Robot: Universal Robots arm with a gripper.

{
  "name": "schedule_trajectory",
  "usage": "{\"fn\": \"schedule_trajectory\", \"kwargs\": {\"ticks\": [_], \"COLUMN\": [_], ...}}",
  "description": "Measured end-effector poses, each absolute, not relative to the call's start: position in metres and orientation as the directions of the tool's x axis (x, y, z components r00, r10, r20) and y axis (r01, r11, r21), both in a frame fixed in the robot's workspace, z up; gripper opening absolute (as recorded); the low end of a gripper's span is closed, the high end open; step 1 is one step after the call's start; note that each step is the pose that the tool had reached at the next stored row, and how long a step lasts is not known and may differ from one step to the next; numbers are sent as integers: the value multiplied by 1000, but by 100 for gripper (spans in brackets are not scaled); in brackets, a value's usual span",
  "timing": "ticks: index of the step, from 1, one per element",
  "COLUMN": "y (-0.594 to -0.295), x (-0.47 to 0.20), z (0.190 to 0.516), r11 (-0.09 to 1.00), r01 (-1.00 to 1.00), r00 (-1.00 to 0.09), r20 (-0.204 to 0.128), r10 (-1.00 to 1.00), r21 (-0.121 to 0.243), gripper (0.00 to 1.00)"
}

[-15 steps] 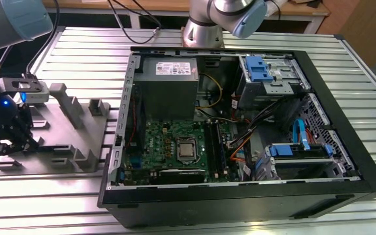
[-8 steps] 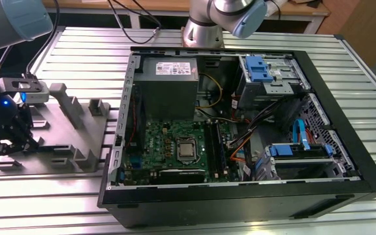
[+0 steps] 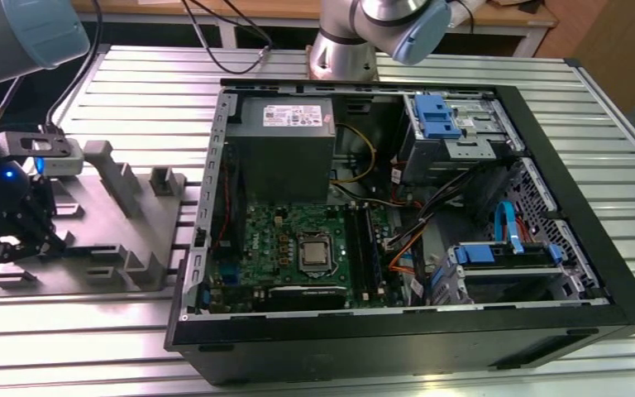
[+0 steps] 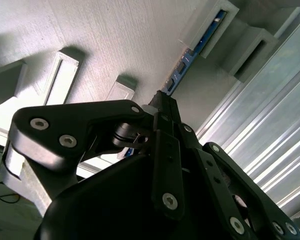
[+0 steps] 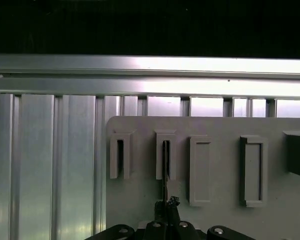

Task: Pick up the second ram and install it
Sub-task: 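Pick up the second ram and move it above second insertion slot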

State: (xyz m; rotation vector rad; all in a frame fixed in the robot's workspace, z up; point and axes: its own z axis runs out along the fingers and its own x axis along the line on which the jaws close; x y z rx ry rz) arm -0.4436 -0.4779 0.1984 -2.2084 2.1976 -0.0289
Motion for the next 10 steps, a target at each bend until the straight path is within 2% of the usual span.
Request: {"fn": "schedule_trajectory", "kwargs": {"ticks": [10], "y": [-478], "x": [-444], "z": [202], "r11": [-3], "r01": [-1000], "r00": [3], "r20": [-5], "r10": [-1000], "r21": [-31], "gripper": [12]}}
